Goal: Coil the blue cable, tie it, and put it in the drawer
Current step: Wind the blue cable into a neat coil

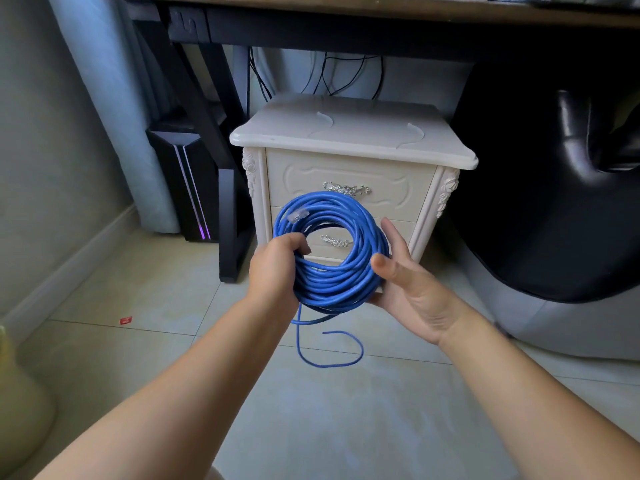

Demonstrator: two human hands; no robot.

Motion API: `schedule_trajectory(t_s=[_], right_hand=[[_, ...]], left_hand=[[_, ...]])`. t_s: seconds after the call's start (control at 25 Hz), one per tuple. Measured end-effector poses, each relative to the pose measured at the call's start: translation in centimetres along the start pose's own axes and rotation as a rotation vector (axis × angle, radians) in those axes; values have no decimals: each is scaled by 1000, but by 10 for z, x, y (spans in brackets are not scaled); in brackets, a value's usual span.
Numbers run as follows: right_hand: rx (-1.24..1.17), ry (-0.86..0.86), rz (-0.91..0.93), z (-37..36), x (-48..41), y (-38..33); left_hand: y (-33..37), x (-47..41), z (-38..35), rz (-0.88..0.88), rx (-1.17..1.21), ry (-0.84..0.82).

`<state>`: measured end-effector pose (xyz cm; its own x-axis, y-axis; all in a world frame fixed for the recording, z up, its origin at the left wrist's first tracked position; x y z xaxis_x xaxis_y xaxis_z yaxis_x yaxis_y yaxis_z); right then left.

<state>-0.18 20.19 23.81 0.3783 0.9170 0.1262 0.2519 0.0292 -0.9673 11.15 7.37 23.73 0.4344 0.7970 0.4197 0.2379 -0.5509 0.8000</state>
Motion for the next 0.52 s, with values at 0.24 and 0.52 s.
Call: schedule_trajectory(t_s=[0.24, 0.52], right_hand=[[61, 346, 24, -4, -8, 1], [191, 562, 71, 20, -8, -10]], left_hand=[[-10, 8, -6, -104, -121, -76], [-3, 9, -2, 53, -442, -545]])
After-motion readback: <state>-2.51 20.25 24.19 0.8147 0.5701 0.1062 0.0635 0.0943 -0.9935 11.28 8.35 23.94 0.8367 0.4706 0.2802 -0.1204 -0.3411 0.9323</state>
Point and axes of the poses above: each hand's wrist, its own x-axis away from the middle knuckle, its own z-axis out of the back of the hand, y = z × x, the point moved 2 cm from there along -x, towards the middle knuckle, and after that the axes turned 7 degrees about x, right-handed, at the moved point
